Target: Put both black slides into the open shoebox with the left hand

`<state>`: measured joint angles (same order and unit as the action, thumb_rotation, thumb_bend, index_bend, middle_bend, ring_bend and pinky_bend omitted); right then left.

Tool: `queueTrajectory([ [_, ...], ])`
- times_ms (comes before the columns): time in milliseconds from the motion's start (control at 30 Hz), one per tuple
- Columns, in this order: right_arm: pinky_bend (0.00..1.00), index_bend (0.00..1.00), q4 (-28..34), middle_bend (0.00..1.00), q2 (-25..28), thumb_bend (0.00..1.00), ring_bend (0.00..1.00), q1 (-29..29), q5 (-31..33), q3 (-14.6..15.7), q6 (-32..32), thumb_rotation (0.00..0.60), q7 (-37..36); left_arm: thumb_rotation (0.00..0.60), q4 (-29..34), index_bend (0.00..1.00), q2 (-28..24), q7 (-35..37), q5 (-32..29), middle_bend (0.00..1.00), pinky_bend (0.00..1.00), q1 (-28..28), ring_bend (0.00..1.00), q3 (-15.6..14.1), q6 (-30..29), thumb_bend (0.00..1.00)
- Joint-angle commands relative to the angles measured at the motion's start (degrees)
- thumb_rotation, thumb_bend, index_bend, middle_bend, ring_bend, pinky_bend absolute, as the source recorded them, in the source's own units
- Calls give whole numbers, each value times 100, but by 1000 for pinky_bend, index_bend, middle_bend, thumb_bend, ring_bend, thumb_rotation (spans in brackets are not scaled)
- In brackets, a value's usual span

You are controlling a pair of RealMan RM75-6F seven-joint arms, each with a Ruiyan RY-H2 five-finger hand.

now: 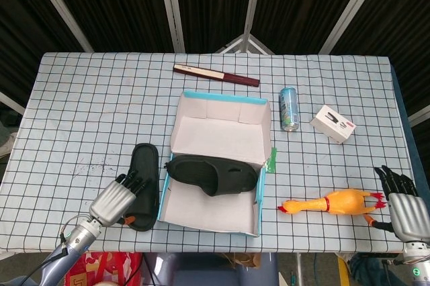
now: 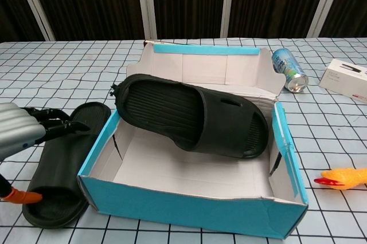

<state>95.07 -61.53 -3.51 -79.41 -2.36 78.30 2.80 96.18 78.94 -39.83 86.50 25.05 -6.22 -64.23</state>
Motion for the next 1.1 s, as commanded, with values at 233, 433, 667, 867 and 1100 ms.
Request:
queueTrajectory([
  [233,67,0,1,52,0,162,92,-9,21,-9,-16,600,5,458,-94,57,110,-14,-34,228,267,-9,103,56,31,199],
  [433,67,0,5,52,2,163,91,-6,25,-5,-17,600,13,466,-121,74,123,-2,30,245,267,-41,106,90,-67,211],
  [667,67,0,23,52,3,162,92,-15,40,4,-46,600,49,541,-137,126,102,67,147,296,278,-80,122,110,-194,268],
  [867,67,0,38,52,14,162,92,-9,51,4,-42,600,46,600,-183,203,117,55,129,380,309,-103,170,127,-191,403],
  [1100,67,0,44,52,16,163,92,-8,40,11,-41,600,41,600,-254,238,151,89,193,418,319,-203,184,187,-424,491],
])
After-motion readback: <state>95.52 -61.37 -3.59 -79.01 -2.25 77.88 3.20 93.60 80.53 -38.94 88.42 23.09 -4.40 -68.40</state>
